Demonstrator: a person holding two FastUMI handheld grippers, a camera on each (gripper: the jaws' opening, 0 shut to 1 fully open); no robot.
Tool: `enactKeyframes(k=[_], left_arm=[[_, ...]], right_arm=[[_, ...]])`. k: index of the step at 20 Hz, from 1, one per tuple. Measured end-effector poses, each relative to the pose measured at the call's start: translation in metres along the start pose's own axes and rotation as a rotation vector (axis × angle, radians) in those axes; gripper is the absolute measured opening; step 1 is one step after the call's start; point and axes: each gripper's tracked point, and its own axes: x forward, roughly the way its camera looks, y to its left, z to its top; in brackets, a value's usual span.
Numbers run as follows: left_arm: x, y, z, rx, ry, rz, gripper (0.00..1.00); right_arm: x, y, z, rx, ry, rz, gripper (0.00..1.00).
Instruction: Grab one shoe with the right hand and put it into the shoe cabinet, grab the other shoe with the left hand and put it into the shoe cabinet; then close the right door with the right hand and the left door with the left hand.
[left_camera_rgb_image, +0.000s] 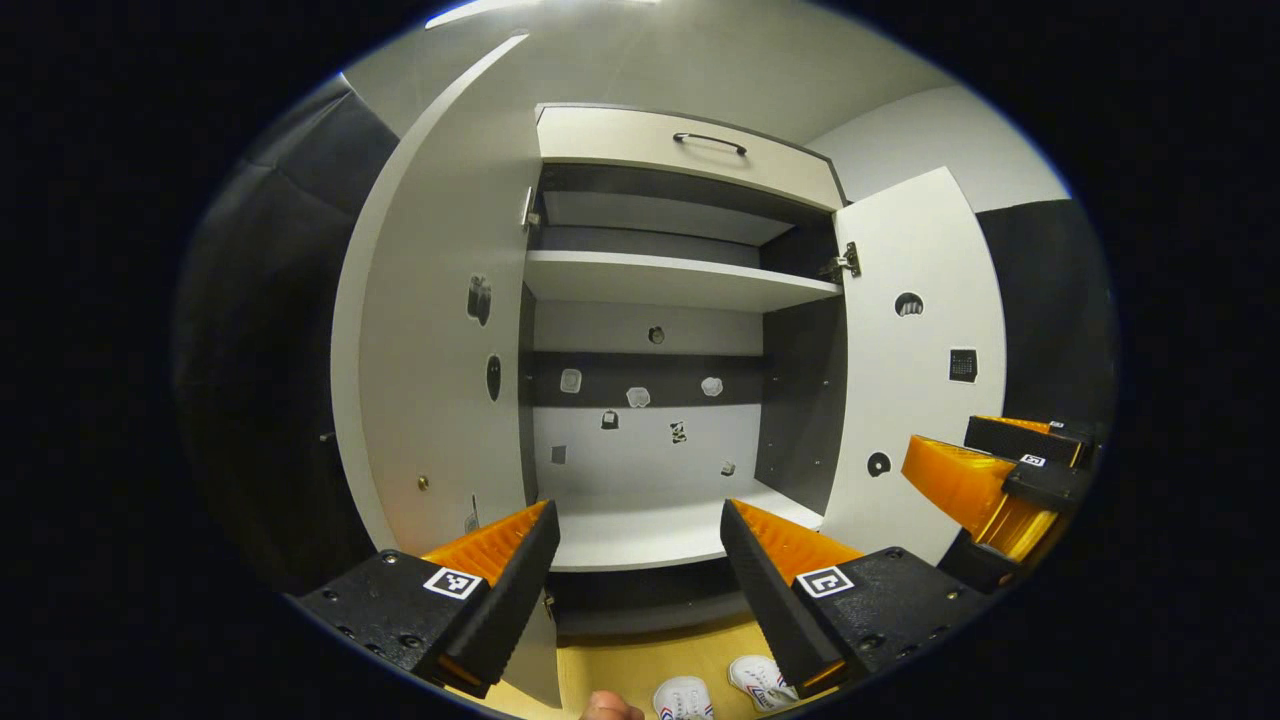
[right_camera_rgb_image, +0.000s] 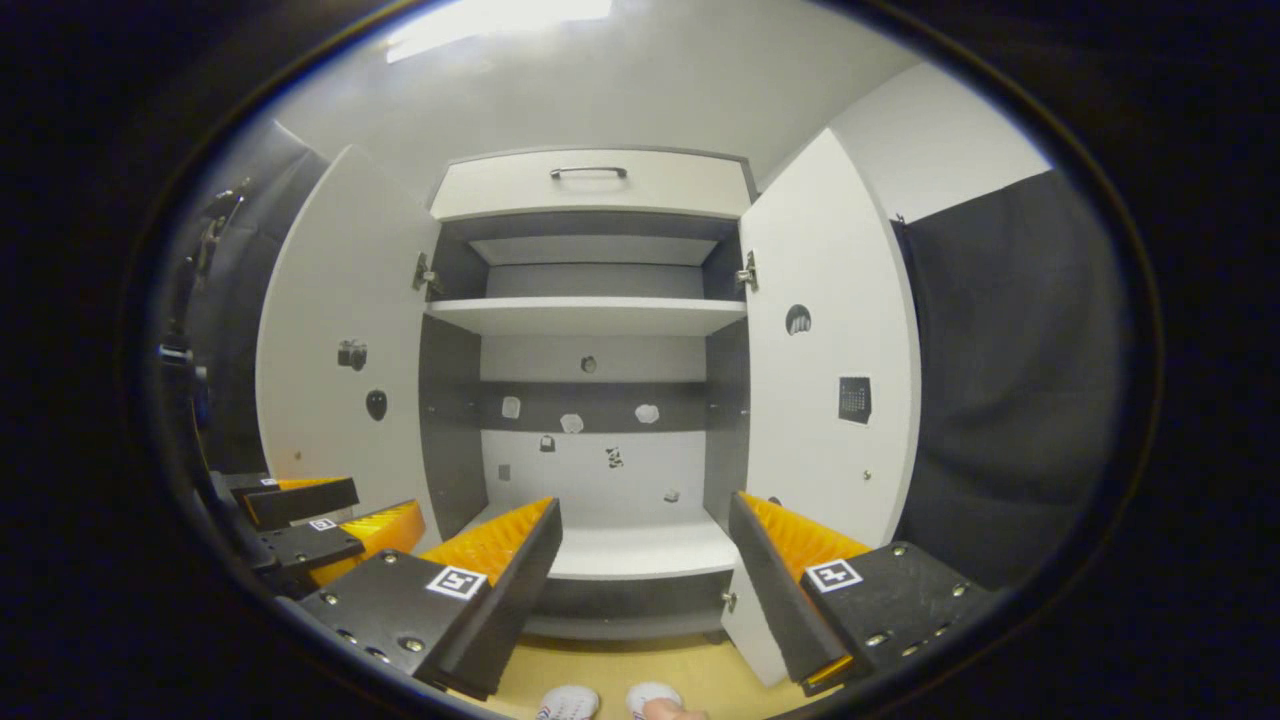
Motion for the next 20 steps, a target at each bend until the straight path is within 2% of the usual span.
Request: enactKeyframes(k=[15, 20], left_arm=[[-0.015, 0.006, 0.000, -0.010, -0.001, 0.060, 0.98], [-0.016, 0.006, 0.002, -0.022, -0.009, 0.073, 0.98]], right_arm=[[-0.003, -0.005, -0.008, 0.013, 0.020, 0.025, 1.00], [0.000, -0.009, -0.032, 0.005, 0.057, 0.028, 1.00]])
